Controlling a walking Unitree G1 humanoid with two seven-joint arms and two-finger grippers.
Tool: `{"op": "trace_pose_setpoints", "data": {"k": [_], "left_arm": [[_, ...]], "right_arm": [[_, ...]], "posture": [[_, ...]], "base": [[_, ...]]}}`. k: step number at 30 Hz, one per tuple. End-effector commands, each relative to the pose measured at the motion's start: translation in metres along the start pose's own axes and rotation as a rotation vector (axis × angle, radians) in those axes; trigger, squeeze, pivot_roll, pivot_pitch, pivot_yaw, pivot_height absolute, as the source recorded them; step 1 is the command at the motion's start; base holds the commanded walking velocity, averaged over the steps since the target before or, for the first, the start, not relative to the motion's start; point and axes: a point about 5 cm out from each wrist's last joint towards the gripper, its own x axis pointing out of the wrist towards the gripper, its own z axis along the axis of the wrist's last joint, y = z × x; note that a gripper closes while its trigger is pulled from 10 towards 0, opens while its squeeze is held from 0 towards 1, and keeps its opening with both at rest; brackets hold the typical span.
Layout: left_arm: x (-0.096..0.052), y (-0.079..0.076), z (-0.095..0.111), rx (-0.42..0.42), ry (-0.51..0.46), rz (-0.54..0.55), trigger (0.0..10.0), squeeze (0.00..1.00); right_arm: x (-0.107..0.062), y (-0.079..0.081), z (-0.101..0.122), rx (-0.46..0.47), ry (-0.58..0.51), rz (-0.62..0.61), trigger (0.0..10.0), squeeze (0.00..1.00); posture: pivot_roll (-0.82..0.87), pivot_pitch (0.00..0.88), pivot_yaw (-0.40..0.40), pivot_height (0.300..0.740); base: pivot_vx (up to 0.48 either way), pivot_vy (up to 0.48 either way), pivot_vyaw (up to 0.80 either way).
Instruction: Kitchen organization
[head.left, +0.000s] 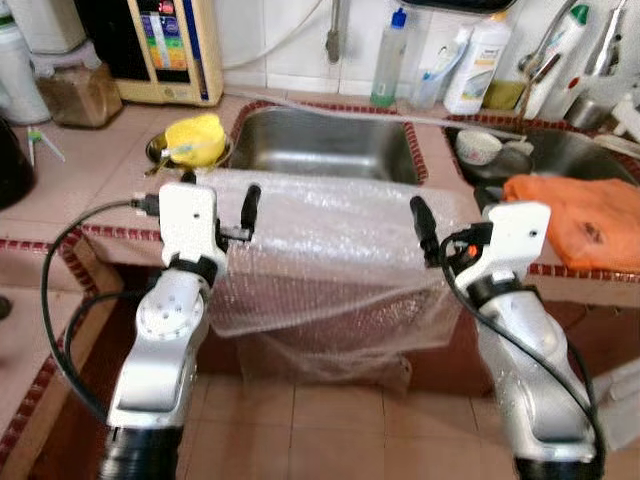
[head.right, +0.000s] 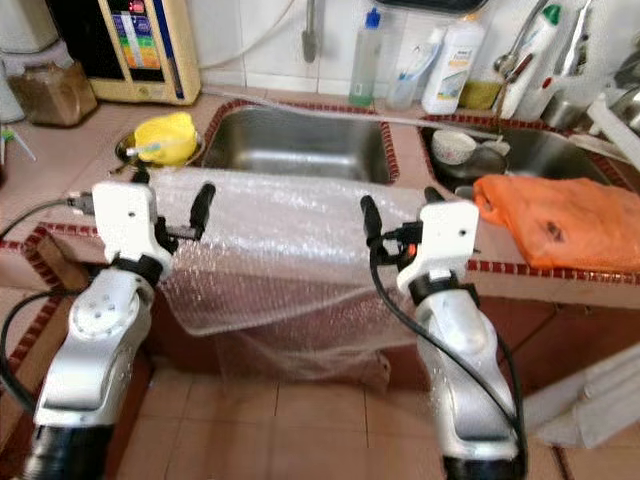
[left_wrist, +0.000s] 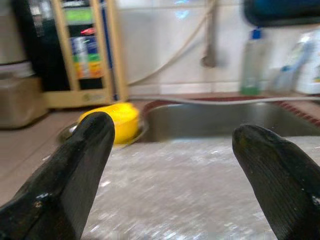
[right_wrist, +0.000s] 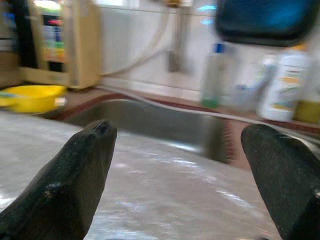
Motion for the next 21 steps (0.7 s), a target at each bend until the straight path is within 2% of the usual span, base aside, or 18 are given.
{"op": "trace_pose_setpoints", "data": {"k": [1, 6, 8, 14, 21], "left_arm": [[-0.0010, 0.0012, 0.0014, 0.019, -0.007, 0.018, 10.0, 0.00], [-0.0026, 0.0074, -0.0006, 0.071, 0.003, 0.072, 10.0, 0.00], [-0.0037, 0.0078, -0.0019, 0.065, 0.009, 0.074, 10.0, 0.00], [-0.0055, 0.0070, -0.0039, 0.056, 0.020, 0.073, 10.0, 0.00], [-0.0039, 0.0033, -0.0011, 0.046, 0.009, 0.026, 10.0, 0.00]], "right_arm": [[-0.0007, -0.0034, 0.0053, -0.007, -0.014, -0.005, 10.0, 0.00], [-0.0006, -0.0023, 0.0063, -0.007, -0.017, 0.003, 10.0, 0.00], [-0.0005, -0.0017, 0.0064, -0.010, -0.018, 0.004, 10.0, 0.00], [-0.0003, -0.0003, 0.0055, -0.015, -0.017, 0.005, 10.0, 0.00], [-0.0002, -0.0013, 0.0050, -0.009, -0.015, -0.009, 10.0, 0.00]], "posture": [[0.08, 0.072, -0.051, 0.740], [0.08, 0.074, -0.052, 0.740], [0.08, 0.077, -0.052, 0.740], [0.08, 0.079, -0.051, 0.740], [0.08, 0.081, -0.048, 0.740]], "base": [[0.000, 0.000, 0.00], [0.000, 0.000, 0.00], [0.000, 0.000, 0.00], [0.000, 0.000, 0.72], [0.000, 0.000, 0.00]]}}
